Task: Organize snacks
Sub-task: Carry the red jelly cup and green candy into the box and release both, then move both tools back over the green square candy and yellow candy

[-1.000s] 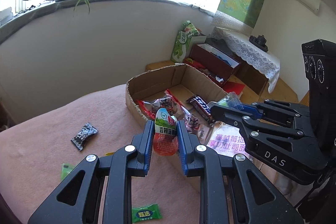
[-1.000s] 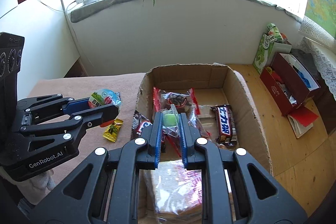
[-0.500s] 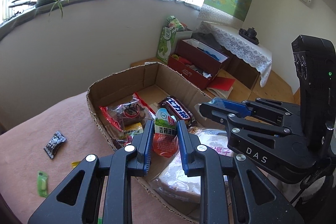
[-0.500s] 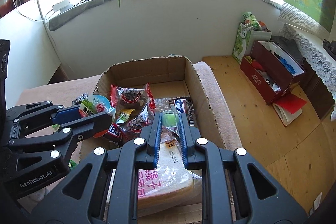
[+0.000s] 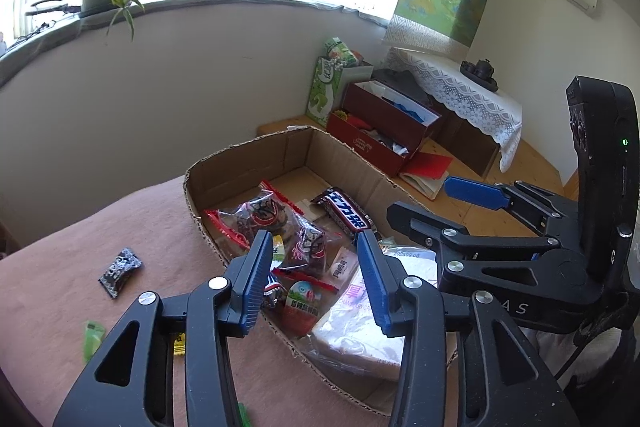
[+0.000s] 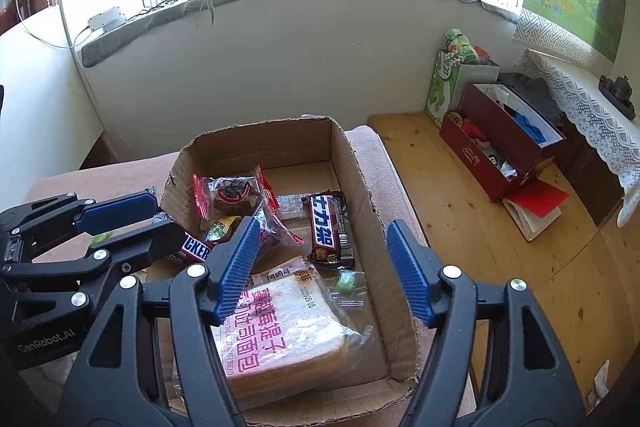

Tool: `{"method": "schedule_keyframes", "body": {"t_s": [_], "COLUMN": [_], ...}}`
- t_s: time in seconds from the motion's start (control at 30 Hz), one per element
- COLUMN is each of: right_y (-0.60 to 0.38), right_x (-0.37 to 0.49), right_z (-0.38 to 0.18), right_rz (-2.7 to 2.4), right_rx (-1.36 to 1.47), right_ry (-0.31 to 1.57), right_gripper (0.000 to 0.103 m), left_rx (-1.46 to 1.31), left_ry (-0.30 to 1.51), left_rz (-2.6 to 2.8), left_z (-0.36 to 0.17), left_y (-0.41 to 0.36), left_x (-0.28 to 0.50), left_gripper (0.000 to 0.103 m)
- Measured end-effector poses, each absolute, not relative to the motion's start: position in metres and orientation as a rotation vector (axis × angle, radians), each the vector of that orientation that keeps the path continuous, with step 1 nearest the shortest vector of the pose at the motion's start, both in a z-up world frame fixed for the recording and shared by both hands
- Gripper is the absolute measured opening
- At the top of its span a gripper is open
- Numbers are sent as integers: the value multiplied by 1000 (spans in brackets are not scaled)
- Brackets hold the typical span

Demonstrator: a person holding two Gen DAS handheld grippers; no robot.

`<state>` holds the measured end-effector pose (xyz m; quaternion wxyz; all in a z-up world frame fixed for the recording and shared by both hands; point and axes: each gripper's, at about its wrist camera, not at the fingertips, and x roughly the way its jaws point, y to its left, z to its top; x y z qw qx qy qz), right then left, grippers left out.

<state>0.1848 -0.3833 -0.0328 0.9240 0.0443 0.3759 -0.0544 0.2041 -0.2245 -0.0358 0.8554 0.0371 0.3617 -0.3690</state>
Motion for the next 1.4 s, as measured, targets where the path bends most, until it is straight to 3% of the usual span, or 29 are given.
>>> {"method": "schedule_keyframes", "body": {"t_s": [0.13,0.8,1.23,1.3,1.4], "right_y": [-377,-289,-220,-215,-210], "right_x": [182,165,201,212,230], "right_z": [-29,-21,-56,-60,-68], "right_rz": [-108,96,233,244,243], "right_rx": [82,45,55,71,93], "right_ry": [762,750,903,937,1002], "right_gripper": [78,78,78,78,78], "left_rx": [71,-66,-115,-110,-89], "left_ry": [754,794,856,866,887], "left_rz": [-762,-504,-472,-485,-506], "left_z": [-34,-49,-77,-81,-88], "left_y": [-216,-60,-16,-18,-26], "left_x": [202,223,224,226,228], "left_gripper": [52,52,52,50,39]}}
